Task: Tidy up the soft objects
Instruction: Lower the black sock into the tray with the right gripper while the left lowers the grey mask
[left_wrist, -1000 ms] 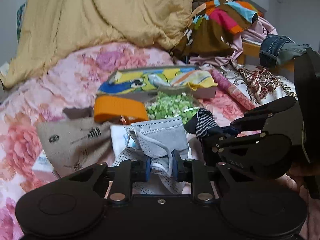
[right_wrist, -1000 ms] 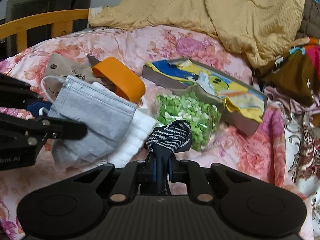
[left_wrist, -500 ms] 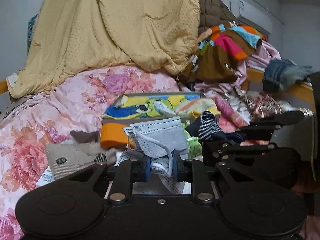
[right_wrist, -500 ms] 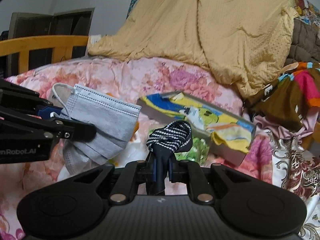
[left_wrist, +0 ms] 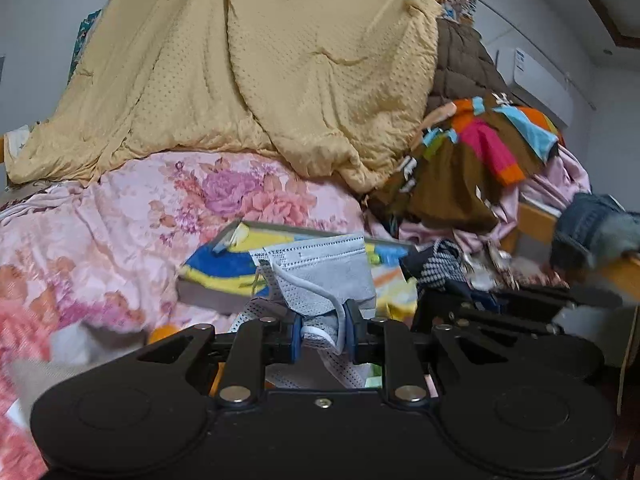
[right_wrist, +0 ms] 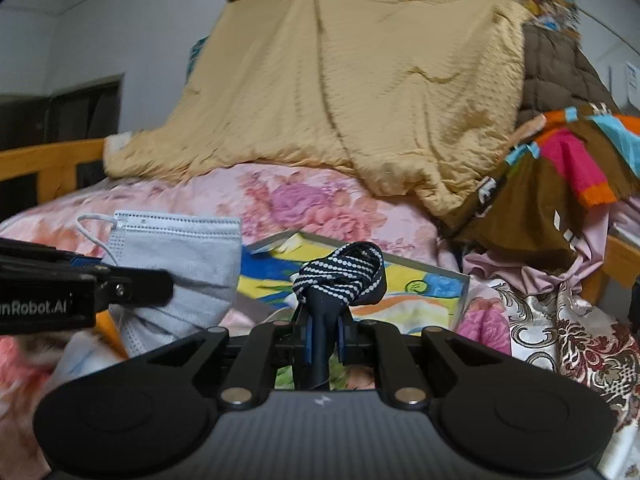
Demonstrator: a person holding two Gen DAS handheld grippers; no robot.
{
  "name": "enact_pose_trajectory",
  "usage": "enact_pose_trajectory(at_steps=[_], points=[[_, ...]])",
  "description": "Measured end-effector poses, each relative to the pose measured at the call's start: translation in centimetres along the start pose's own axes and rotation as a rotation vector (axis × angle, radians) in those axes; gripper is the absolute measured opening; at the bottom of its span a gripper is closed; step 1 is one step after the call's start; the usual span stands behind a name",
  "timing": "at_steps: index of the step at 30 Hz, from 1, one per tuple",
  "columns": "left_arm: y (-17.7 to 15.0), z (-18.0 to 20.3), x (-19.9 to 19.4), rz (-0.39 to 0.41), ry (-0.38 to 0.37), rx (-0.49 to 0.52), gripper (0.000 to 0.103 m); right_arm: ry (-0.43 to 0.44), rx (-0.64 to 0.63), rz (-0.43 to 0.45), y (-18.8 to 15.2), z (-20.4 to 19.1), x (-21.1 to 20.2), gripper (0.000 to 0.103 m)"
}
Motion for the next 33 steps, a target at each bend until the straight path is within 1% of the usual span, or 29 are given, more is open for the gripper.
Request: enact_pose_trajectory(at_steps=[3, 7, 10, 17, 21, 24, 27, 30, 33], points=[[1.3, 0.2, 2.9, -0.002, 0.003, -0.052, 0.023, 0.001, 0.055, 0.008, 0.1, 1.9, 1.3, 0.012], [2.5, 0.5, 6.6, -0.042, -0.027, -0.122, 0.023, -0.008, 0.103, 0.010, 0.2, 3.9, 3.3, 0.012], [2.8, 0.4, 9.3, -0.073, -0.028, -0.173, 0.023, -0.015, 0.131, 0.012, 0.4, 5.2, 5.0, 0.012], [4.1, 1.5, 14.9, -0.087, -0.017, -0.133, 0.024, 0.012, 0.186, 0.008, -0.1, 7.2, 8.2, 0.013], [4.1, 2.0, 17.8, -0.124, -0.015, -0.132, 0.024, 0.009, 0.173, 0.005, -0.3, 7.8, 10.0, 0.013], [3.8, 1.9, 19.8, -0.168, -0.025, -0.162, 0.025, 0.013, 0.184, -0.006, -0.6, 8.3, 11.1, 0.013], [3.6, 1.6, 21.2, -0.189, -0.018, -0.185, 0.026, 0.015, 0.195, -0.022, -1.0, 8.7, 11.9, 0.015], [3.1, 1.4, 21.9, -0.202, -0.004, -0.186, 0.028, 0.009, 0.181, -0.033, -1.4, 8.6, 12.2, 0.016], [2.4, 1.0, 22.1, -0.217, 0.020, -0.186, 0.030, 0.004, 0.174, -0.045, -1.5, 8.5, 12.3, 0.021]])
Point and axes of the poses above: each gripper's, at about its wrist camera, not at the fingertips, and x roughly the way its jaws point, z to its right, y to its top, the point moved 9 cm from there along x, roughly the way its jaws point, and after that the axes turned 3 degrees about -x, right-handed, at the moved point
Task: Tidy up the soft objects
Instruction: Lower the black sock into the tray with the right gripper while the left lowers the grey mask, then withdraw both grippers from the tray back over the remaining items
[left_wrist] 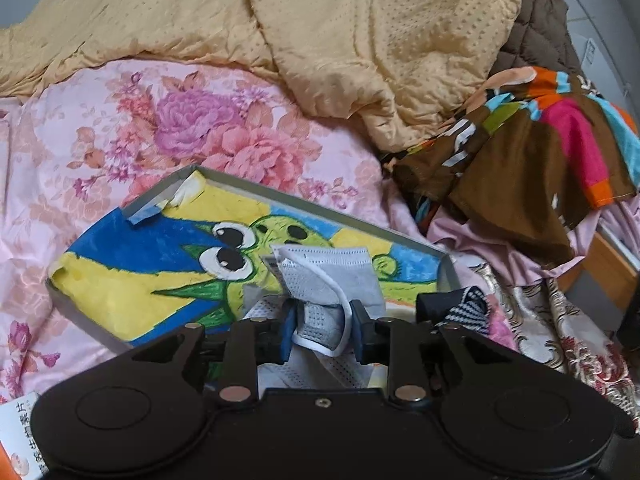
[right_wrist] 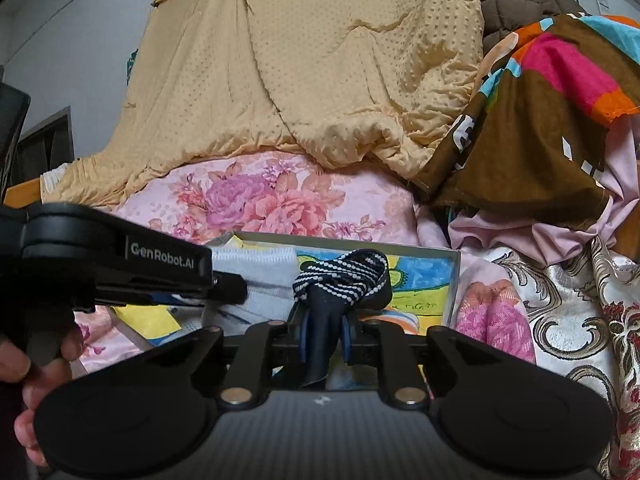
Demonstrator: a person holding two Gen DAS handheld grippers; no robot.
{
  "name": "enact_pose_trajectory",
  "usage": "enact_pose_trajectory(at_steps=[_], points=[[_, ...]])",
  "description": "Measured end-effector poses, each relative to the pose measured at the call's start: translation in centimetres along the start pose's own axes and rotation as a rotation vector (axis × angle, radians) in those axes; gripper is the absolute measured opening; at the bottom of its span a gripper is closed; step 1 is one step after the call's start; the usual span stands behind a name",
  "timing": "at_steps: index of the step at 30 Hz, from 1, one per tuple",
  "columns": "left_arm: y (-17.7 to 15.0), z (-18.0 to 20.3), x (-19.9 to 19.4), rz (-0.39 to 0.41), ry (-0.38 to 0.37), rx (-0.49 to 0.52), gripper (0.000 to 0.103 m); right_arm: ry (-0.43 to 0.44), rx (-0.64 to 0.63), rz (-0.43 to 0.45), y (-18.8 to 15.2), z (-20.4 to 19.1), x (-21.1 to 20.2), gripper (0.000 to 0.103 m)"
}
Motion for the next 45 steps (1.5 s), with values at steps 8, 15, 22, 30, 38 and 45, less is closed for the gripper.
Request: enact_pose_trajectory(at_steps=[8, 15, 22, 30, 38, 45], points=[[-0.6, -1.2, -0.2, -0.011, 0.041, -0.019, 0.057, -0.037, -0.032, -0.051, -0.7, 0.2, 0.5, 0.061], [-0.8, -1.9, -1.4, 0.005, 0.074, -0.020, 0.073, -0.050, -0.036, -0.043, -0.6, 0.5, -0.2, 0.081], [-0.1, -2.3, -4.3, 0.077, 0.112, -0.019, 0.089, -0.063, -0.011, -0.017, -0.1, 1.0, -1.6, 0.096], [0.1, -2.9, -9.6, 0.167, 0.168, 0.049, 0.099, -0.033, 0.054, 0.034, 0.8, 0.5, -5.1, 0.102], [-1.0, -3.8, -14.8, 0.212, 0.190, 0.085, 0.102, 0.016, 0.074, 0.079, 1.4, -1.5, -9.3, 0.103], [-3.8, -4.6, -20.0, 0.237, 0.174, 0.087, 0.102, 0.030, 0.047, 0.140, 2.0, -3.9, -14.0, 0.103]])
Point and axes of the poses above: each gripper's, at about its wrist camera, not at the fingertips, and x roughly the way its jaws point, z to its right, y to its top, the point moved 9 cm from there along x, roughly the way its jaws point, and after that the axes turned 3 degrees about -x, right-handed, at the moved point
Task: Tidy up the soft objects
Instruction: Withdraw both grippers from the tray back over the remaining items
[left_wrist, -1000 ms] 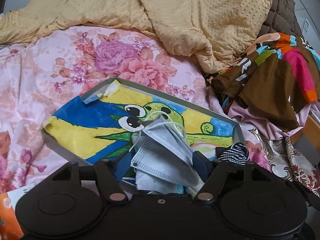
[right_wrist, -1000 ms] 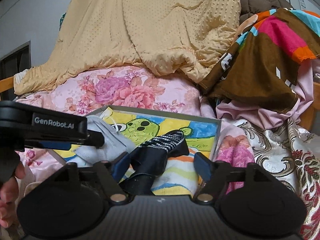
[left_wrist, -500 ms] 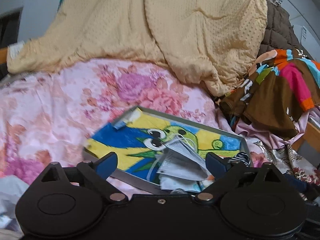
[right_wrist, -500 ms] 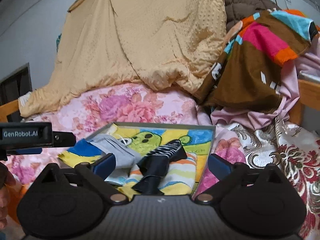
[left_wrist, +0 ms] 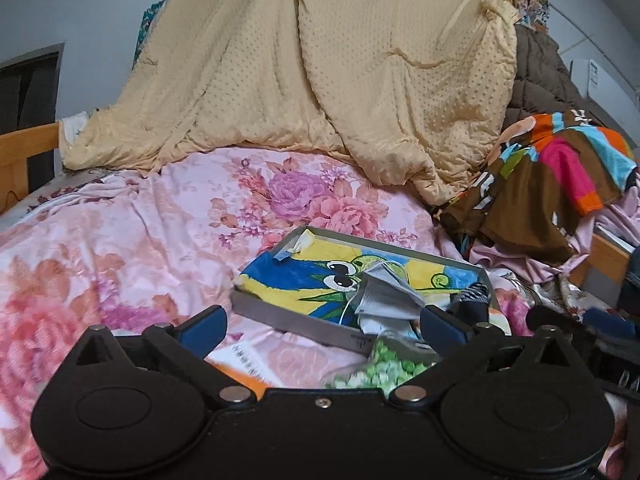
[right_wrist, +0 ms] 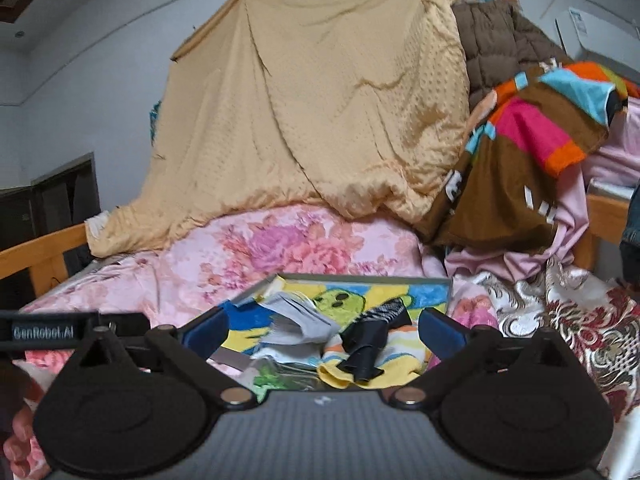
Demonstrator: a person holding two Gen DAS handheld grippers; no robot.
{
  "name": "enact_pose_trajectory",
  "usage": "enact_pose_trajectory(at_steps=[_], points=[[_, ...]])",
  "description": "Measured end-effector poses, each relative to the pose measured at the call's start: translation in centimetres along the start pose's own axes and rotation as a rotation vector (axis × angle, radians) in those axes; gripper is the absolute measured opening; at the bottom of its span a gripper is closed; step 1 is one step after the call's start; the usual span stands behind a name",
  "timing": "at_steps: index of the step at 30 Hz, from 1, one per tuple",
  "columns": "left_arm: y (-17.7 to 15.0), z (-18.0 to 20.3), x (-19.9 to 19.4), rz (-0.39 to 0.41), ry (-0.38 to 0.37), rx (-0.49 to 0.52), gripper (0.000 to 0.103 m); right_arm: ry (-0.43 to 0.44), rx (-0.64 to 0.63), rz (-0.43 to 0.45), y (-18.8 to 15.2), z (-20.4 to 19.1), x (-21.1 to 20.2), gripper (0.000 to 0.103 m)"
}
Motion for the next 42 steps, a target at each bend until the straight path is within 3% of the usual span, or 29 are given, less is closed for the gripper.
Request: enact_pose_trajectory(at_steps=[11, 22, 33, 42], points=[[-2.1, -1.4, -7.0, 0.023, -0.014, 0.006, 0.102, 0.034, -0.010, 0.002, -0.6, -3.5, -5.2, 0.103], [-3.0, -4.9, -11.3, 0.020, 0.041, -0.017, 0.102, 0.065, -0.053, -0.024, -2.2, -7.1, -8.4, 0.103], [-4.1, -6.7, -13.0, -0.073, 0.054, 0.076, 0.102, 0.126, -0.126, -0.082, -4.0, -9.8, -9.0, 0.103], [-6.2, -9.5, -12.7, -0.175, 0.132, 0.034, 0.102, 0.167, -0.184, -0.144, -5.7, -11.3, -8.1, 0.103]])
Point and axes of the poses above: each gripper's, at about its wrist camera, not at the fingertips, and x roughly the way its jaws point, z to its right, y to its top, the point moved 9 cm from there along x, roughly the way its jaws point, and after that the axes turned 3 degrees about -x, right-handed, at the moved point
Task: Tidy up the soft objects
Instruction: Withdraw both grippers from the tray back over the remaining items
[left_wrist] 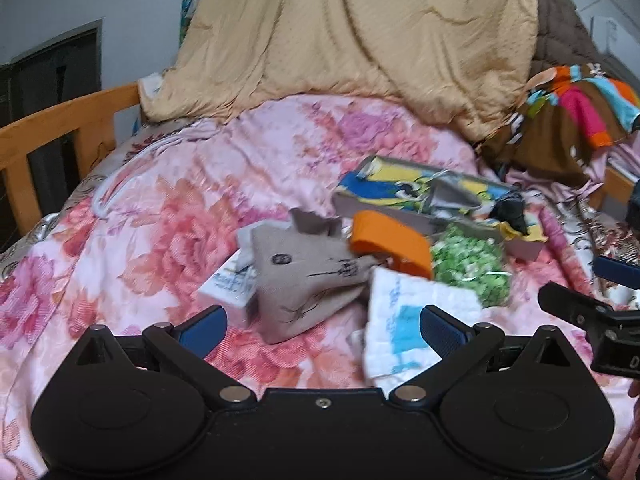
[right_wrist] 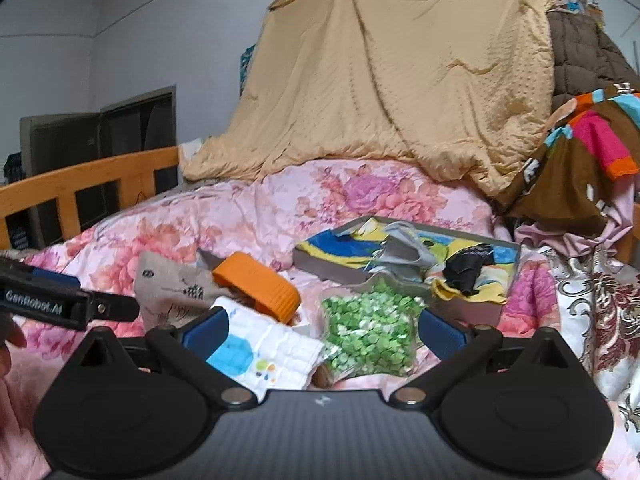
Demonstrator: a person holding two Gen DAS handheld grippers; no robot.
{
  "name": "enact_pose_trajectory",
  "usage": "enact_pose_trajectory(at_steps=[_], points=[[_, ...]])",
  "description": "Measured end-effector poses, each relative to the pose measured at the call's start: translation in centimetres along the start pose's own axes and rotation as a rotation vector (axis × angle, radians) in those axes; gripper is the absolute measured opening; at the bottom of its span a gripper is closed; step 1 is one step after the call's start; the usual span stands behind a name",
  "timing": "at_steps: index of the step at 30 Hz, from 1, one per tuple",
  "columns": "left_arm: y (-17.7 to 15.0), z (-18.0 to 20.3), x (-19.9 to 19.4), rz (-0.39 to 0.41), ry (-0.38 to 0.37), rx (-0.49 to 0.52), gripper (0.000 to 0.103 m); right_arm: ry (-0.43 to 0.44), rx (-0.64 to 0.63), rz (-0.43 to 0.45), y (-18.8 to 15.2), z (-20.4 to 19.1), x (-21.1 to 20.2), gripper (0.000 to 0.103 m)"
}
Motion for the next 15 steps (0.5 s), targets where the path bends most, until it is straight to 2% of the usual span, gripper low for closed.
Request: enact_pose_trajectory(at_steps=[8, 12, 15], points=[[-0.3, -0.4, 1.8, -0.124, -0.025, 0.047, 0.102, 0.096, -0.084, -0.091, -1.7, -2.9, 2.1, 0.103], [0.2, -0.3, 2.9, -0.123, -0.041, 0.189, 0.102, 0.125, -0.087, -0.143, -2.7, -3.8, 3.6, 0.103], [0.4, -1.0, 4.0, -0.119, -0.040, 0.206, 0.102, 0.131, -0.076, -0.170, -3.2, -3.9, 4.5, 0.103]])
Point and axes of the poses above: each gripper's, at about its wrist camera, not at the fingertips, and x roughly the way its jaws point, z to its right, y to its top, the point moved 9 cm from there along x, roughly the way its jaws point, and after that the axes turned 3 degrees about -x, right-handed, at the moved point
